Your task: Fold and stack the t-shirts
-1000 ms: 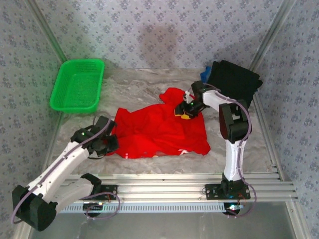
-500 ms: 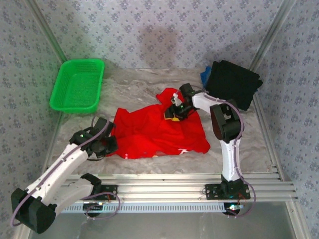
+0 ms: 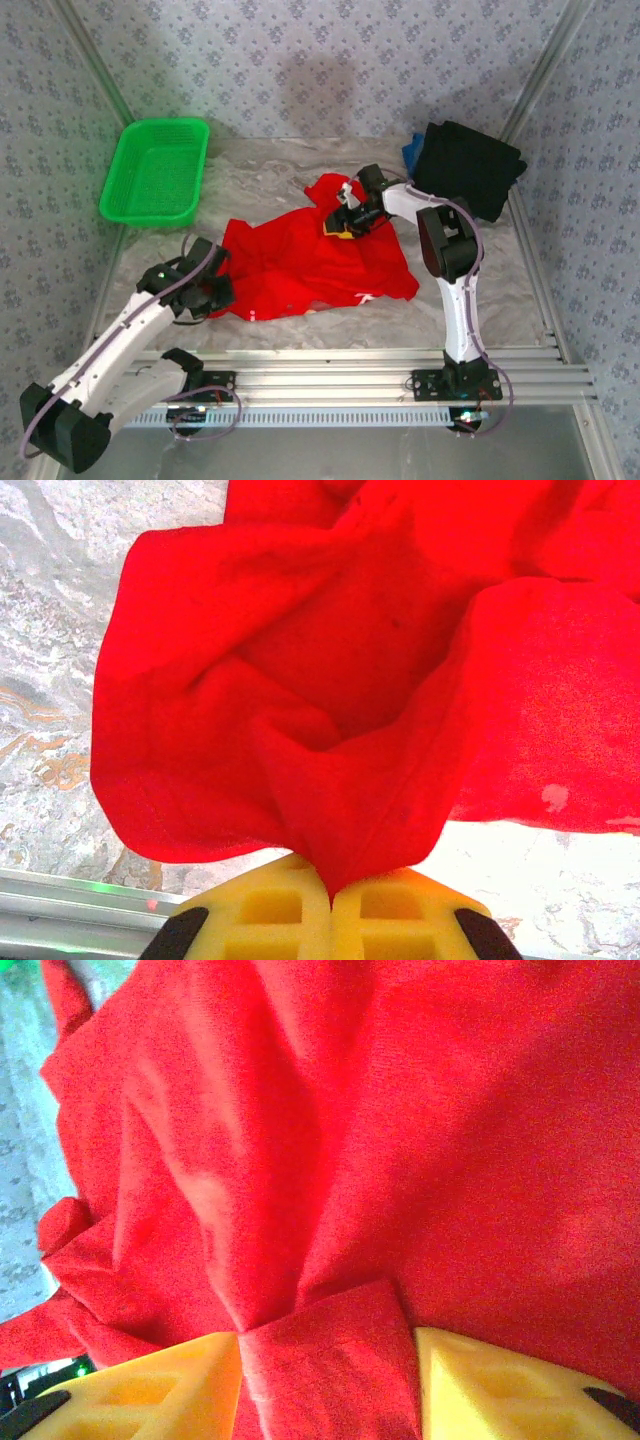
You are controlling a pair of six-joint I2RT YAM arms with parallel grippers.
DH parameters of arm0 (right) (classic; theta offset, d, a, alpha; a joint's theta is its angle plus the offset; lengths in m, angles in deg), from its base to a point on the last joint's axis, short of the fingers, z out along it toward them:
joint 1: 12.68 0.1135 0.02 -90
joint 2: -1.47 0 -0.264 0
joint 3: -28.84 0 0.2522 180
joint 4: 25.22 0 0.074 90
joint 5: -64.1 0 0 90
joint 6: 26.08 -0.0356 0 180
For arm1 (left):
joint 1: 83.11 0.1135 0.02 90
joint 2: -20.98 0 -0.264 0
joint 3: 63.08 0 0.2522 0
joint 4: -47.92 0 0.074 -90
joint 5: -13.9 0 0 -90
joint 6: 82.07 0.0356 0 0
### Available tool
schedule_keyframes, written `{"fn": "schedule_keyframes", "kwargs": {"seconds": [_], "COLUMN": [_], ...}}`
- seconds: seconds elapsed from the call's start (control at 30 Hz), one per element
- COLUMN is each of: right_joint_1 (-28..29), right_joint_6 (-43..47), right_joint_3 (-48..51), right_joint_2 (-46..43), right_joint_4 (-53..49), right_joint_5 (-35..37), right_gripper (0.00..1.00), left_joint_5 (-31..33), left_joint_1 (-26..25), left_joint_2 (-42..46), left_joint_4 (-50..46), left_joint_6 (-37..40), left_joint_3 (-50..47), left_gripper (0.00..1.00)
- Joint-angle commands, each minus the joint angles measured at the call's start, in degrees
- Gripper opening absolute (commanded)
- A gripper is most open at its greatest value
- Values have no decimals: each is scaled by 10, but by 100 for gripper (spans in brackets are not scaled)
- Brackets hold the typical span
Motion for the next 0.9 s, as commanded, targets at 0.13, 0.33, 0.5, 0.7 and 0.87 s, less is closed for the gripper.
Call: {"fn": "schedule_keyframes", "kwargs": {"seconds": [0.13,0.33,0.5,0.7,0.87], "right_joint_1": [-16,-14,-6,5,14], "right_joint_6": [24,30,41,65,83], "right_joint_3": [65,58,2,-36,-50], "right_joint_2": [-54,-46,-6,15,26], "right_joint_4": [27,25,-5,-34,-43], "right_joint_5": [-46,-47,-34,46,65], "right_gripper": [49,48,46,48,48], "left_joint_5": [11,11,10,10,10], "left_joint_1": [3,2,2,3,3], "left_joint_2": [20,16,3,2,1], "left_joint_4": [-23,-15,-10,-8,-8], "left_joint_6": [-16,-15,-10,-10,-10], "left_joint_3": [-9,-10,-6,-6,-5], "left_gripper": [0,0,0,0,0]}}
